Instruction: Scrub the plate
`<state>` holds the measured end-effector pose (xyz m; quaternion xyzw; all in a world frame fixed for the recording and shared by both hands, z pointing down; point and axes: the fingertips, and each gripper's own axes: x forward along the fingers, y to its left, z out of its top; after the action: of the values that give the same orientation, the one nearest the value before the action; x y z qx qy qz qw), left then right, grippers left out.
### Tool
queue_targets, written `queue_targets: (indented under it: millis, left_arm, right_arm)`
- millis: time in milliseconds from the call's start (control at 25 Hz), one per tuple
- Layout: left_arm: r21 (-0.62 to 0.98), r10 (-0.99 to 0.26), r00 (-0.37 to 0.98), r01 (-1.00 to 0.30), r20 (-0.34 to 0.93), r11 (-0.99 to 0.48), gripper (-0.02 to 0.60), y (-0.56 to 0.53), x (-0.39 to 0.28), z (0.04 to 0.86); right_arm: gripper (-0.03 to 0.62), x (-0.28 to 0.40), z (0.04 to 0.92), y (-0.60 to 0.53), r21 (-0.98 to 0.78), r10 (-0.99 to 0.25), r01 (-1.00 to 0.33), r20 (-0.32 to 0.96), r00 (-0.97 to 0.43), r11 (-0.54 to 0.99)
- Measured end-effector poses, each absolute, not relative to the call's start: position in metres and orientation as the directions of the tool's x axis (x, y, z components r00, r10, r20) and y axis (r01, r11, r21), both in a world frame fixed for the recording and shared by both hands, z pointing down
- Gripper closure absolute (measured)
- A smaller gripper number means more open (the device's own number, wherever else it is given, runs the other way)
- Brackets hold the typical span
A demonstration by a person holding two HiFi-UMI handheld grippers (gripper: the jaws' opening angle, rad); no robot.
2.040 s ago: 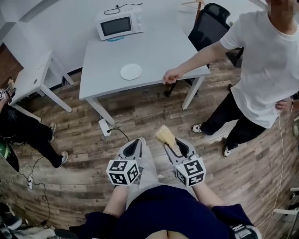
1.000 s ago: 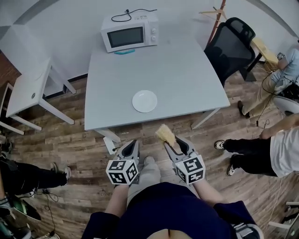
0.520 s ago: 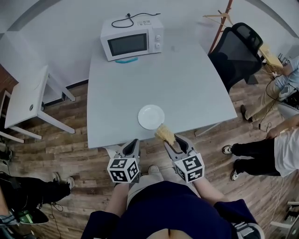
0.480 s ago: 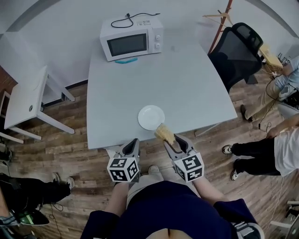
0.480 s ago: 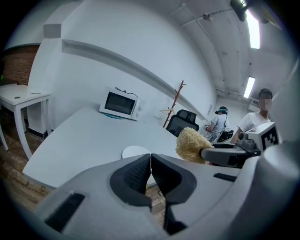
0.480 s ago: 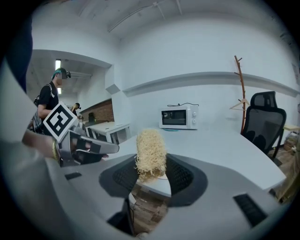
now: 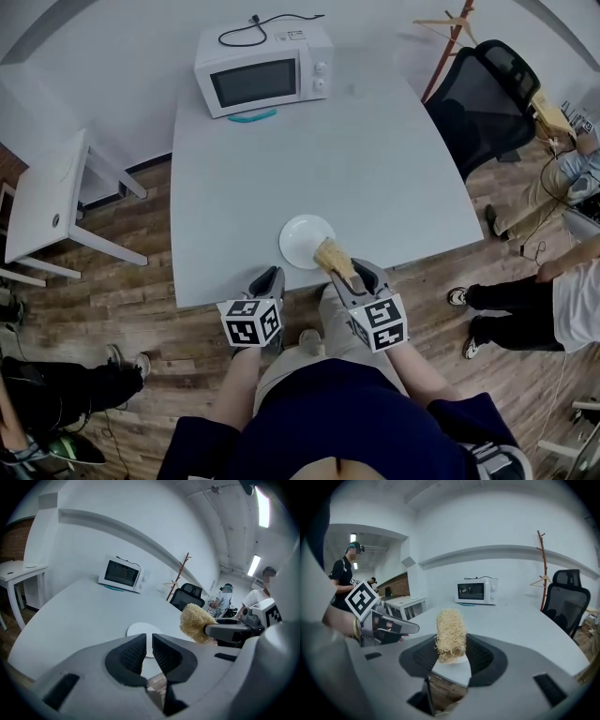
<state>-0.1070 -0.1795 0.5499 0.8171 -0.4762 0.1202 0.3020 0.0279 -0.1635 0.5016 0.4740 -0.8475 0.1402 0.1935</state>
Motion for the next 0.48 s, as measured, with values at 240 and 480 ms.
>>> queue_targets:
  millis: [240,480]
  left_arm:
    - [0.435,-0.657,0.538,-0.836,0.528,-0.335,0.42,-0.202,-0.098,0.585]
    - [0.438,-0.637,0.5,-0.857,0.586,-0.27,0.42,-0.231,-0.102,0.611]
  right_arm:
    - [0.421,0.032,0.522,-0.19,-0.065,-0.714,-0.839,0.492,-0.498,0.541]
    - [0.421,0.033,0.539,-0.219,-0.07,-0.67,-0.816,0.533,-0.517,0.574]
